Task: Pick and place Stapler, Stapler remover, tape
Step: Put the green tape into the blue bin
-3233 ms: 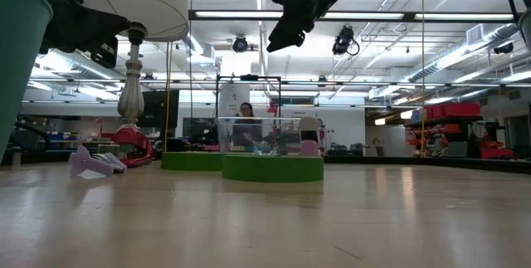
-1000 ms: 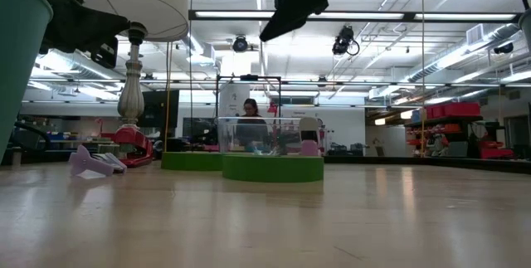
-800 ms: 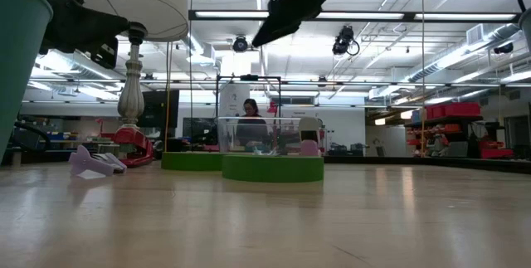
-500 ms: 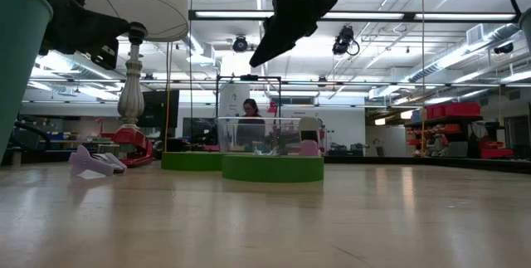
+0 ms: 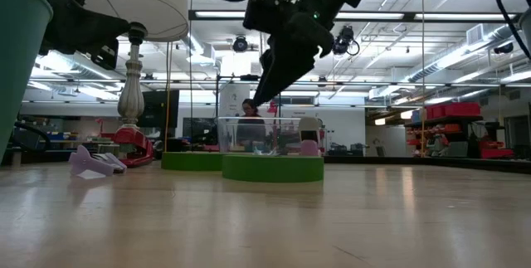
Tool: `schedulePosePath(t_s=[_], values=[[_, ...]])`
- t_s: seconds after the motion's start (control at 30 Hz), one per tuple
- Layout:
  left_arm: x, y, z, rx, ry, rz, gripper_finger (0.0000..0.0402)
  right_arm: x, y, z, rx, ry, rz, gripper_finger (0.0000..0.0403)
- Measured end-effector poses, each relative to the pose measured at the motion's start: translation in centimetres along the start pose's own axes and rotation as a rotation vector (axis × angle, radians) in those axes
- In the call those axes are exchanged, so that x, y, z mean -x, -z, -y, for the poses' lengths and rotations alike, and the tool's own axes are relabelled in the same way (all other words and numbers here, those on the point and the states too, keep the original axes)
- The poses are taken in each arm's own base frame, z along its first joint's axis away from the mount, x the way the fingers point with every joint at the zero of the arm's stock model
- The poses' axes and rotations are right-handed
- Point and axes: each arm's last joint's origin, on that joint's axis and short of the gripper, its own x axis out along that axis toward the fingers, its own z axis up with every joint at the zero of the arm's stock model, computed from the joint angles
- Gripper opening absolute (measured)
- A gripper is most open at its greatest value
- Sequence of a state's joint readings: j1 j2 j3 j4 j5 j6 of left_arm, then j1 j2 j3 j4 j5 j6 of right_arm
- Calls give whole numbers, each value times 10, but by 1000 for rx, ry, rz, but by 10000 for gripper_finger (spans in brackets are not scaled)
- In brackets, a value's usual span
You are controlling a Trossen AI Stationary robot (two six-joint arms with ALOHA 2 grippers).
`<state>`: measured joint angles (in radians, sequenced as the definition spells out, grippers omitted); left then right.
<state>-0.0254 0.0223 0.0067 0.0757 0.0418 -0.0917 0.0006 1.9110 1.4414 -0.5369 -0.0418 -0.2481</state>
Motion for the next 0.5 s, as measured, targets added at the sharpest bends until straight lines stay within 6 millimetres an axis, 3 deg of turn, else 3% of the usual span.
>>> schedulePosePath(t_s=[0.33, 0.5], values=[[0, 0, 0, 0, 0, 0, 3, -35, 14, -2, -6, -28, -113, 203], [0, 0, 0, 0, 0, 0, 3, -37, 15, -2, -1, -29, -117, 203]])
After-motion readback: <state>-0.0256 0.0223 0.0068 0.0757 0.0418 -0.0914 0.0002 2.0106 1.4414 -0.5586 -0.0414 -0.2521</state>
